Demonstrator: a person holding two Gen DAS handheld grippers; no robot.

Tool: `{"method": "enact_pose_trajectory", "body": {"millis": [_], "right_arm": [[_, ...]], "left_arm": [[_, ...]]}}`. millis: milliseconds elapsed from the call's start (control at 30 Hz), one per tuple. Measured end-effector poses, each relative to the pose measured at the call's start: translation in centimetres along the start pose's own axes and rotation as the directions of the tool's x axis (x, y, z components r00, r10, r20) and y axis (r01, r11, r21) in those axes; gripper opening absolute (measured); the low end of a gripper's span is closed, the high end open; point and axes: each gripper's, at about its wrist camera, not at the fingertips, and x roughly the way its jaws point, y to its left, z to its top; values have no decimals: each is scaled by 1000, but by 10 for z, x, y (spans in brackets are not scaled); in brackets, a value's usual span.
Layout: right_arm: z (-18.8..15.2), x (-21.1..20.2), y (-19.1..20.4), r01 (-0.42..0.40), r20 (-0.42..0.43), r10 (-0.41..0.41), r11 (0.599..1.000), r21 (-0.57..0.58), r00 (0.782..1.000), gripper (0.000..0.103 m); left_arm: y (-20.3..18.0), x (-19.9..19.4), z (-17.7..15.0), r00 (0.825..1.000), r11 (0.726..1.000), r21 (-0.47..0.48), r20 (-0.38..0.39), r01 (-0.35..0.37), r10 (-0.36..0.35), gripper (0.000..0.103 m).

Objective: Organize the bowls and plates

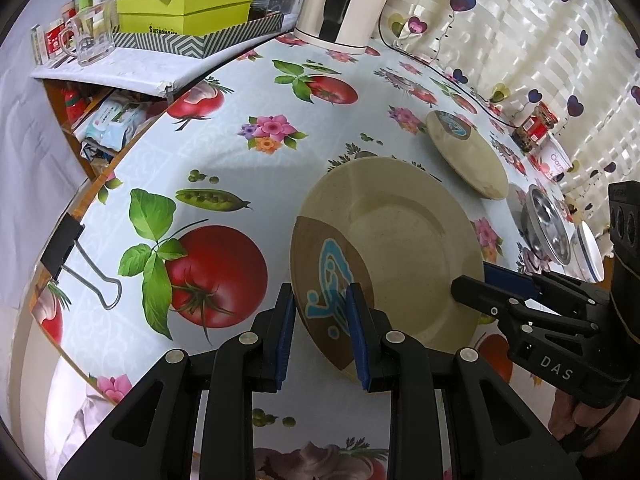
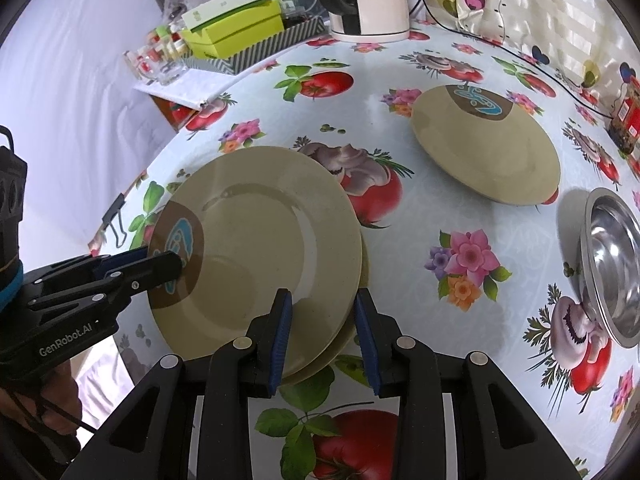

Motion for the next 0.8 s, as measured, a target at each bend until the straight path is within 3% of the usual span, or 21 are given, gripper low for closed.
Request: {"method": "enact_pose_trajectory", "body": {"millis": [800], "right_arm": [[-4, -8, 2, 24, 35, -24, 1000, 7, 999, 33]], "left_arm": [[1, 5, 7, 1000, 1000, 21, 16, -22, 22, 28]]}}
